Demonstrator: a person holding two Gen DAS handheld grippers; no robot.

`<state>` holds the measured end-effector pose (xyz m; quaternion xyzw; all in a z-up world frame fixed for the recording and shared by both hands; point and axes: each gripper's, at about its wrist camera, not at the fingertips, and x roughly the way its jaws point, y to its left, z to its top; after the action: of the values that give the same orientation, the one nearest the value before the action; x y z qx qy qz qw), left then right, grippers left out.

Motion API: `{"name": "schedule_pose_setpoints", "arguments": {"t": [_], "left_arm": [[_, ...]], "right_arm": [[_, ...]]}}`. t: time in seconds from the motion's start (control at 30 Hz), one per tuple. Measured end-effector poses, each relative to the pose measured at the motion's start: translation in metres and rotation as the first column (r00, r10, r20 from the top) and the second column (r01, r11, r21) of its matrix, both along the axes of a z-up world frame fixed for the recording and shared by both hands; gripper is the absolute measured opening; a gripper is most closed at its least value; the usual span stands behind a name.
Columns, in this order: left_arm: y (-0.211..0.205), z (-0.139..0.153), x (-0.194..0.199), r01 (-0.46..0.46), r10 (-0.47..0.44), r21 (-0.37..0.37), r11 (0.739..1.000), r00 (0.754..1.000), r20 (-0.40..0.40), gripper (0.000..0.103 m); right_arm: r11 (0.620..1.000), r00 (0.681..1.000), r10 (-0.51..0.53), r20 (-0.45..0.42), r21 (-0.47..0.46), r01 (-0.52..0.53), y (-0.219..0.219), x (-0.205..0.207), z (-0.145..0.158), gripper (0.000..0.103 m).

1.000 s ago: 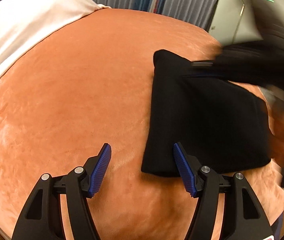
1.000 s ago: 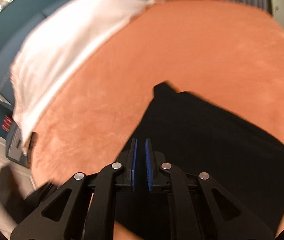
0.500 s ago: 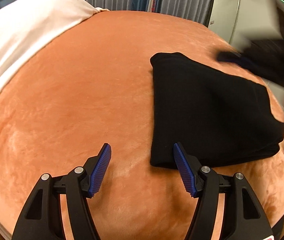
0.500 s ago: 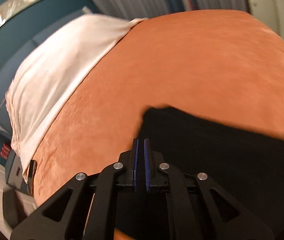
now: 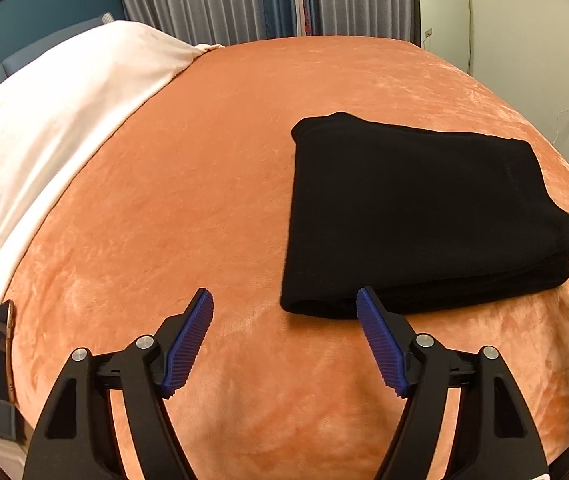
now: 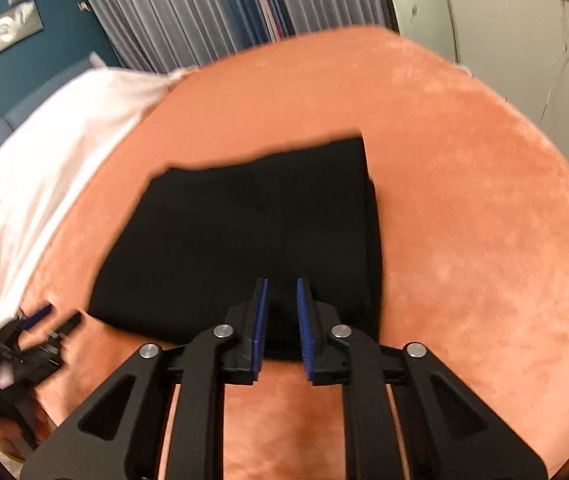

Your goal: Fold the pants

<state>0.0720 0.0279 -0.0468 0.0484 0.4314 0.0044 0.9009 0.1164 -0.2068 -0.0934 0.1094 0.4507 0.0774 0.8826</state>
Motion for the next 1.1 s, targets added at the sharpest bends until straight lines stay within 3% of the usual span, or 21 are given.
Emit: {"name": "schedule_pose_setpoints", "arguments": {"t": [0.2, 0.27, 0.33, 0.47, 0.57, 0.67, 0.77, 0.83, 0.93, 1.0, 1.1], "left_arm": [[-0.013, 0.004, -0.006, 0.012, -0.012, 0.052, 0.999, 1.000, 0.007, 0.077], [-0.015, 0.006, -0.008, 0.018, -0.019, 0.041, 0.999, 1.000, 0.014, 0.083], [-0.014, 0.010, -0.009, 0.025, -0.025, 0.016, 1.000, 1.000, 0.019, 0.087], [0.006, 0.010, -0.010, 0.048, -0.051, -0.122, 0.991, 0.999, -0.018, 0.087], [0.037, 0.002, -0.004, 0.028, -0.059, -0.342, 0.939, 0.995, -0.080, 0.087], [0.066, -0.008, 0.012, -0.046, -0.025, -0.520, 0.853, 0.991, -0.128, 0.087], [0.074, -0.018, 0.031, -0.080, -0.040, -0.603, 0.793, 0.982, -0.183, 0.087], [0.068, -0.020, 0.044, -0.074, -0.059, -0.619, 0.782, 0.980, -0.192, 0.087], [0.050, -0.027, 0.067, -0.052, -0.087, -0.575, 0.816, 0.974, -0.211, 0.087], [0.044, -0.036, 0.079, -0.066, -0.088, -0.566, 0.822, 0.966, -0.241, 0.087], [0.036, -0.053, 0.094, -0.091, -0.118, -0.609, 0.788, 0.949, -0.294, 0.087]], "right_arm": [[0.995, 0.999, -0.027, 0.035, 0.096, 0.024, -0.015, -0.030, 0.011, 0.014], [0.994, 0.997, -0.058, 0.046, 0.095, 0.053, -0.026, -0.040, 0.018, 0.024], [0.994, 0.994, -0.085, 0.063, 0.076, 0.080, -0.038, -0.049, 0.023, 0.055], [0.989, 0.991, -0.127, 0.051, 0.085, 0.122, -0.071, -0.066, 0.024, 0.055], [0.973, 0.991, -0.130, 0.009, 0.192, 0.126, -0.096, -0.072, 0.014, 0.058], [0.941, 0.993, -0.108, -0.036, 0.318, 0.114, -0.110, -0.069, 0.004, 0.065], [0.903, 0.994, -0.069, -0.081, 0.418, 0.097, -0.111, -0.053, -0.010, 0.074], [0.887, 0.993, -0.052, -0.108, 0.453, 0.096, -0.107, -0.038, -0.019, 0.074], [0.851, 0.990, -0.036, -0.138, 0.515, 0.103, -0.100, -0.017, -0.031, 0.075], [0.836, 0.987, -0.033, -0.157, 0.537, 0.113, -0.094, -0.004, -0.038, 0.075], [0.823, 0.988, -0.019, -0.151, 0.558, 0.102, -0.084, 0.009, -0.038, 0.083]]}}
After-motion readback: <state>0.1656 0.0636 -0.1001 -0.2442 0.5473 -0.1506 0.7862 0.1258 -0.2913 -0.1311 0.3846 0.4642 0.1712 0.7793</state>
